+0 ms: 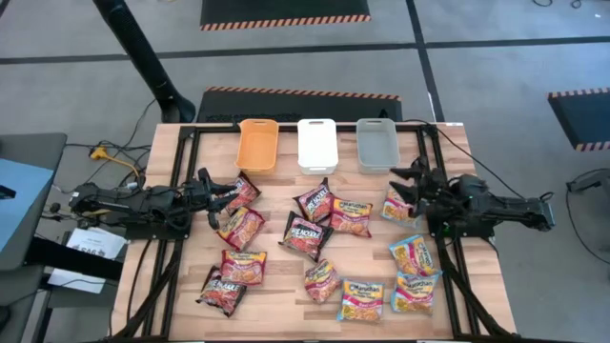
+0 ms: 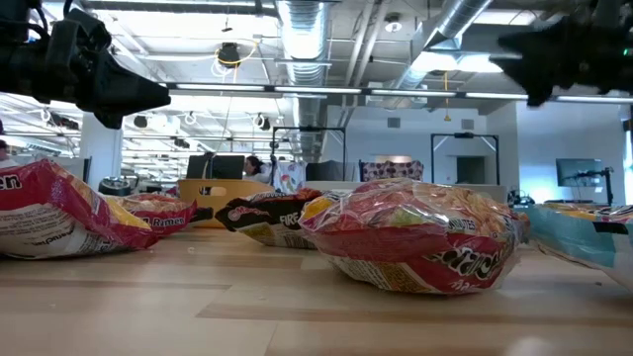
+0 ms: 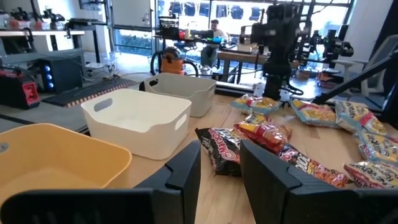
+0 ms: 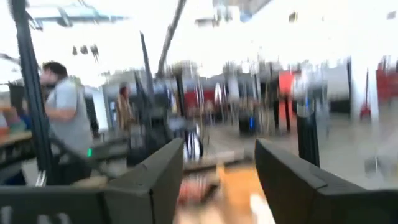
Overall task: Sort Maruchan noodles
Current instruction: Put the red noodle pack into the white bin
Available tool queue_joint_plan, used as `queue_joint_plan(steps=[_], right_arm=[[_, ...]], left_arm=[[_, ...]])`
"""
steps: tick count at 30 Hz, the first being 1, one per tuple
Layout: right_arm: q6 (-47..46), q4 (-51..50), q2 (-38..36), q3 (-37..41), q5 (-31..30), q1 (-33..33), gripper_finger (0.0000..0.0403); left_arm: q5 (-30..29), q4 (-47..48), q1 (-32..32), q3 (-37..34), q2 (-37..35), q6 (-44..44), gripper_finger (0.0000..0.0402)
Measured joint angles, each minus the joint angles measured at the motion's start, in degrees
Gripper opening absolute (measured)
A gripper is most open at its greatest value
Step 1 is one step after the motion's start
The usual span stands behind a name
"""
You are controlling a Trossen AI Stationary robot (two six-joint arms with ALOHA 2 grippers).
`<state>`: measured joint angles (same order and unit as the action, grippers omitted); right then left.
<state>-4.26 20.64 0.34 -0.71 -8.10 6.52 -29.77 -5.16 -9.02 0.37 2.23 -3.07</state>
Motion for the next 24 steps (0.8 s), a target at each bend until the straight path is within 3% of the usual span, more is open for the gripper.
queue_joint_plan(steps=[4,10,15,24], right_arm=[[4.14,6.61,0.02,-1.20,0.35,0.00,0.0243],[7.30,8.27,0.02,-6.29,0.84,0.00,0.0244],[7.81,8.65,0.18,-11.62,5.09,0.00,0.0244],[9.20,5.04,8.05,-21.51,6.90,0.00,0.0244]], left_arm=[[-0.01,0.01,0.00,-0.01,-0.01,0.29,0.0102],[-0.01,0.01,0.00,-0.01,0.00,0.29,0.0103],[-0.01,-0.01,0.00,-0.01,-0.01,-0.68,0.0103],[0.01,-0.01,0.00,-0.01,0.01,-2.18,0.0103]])
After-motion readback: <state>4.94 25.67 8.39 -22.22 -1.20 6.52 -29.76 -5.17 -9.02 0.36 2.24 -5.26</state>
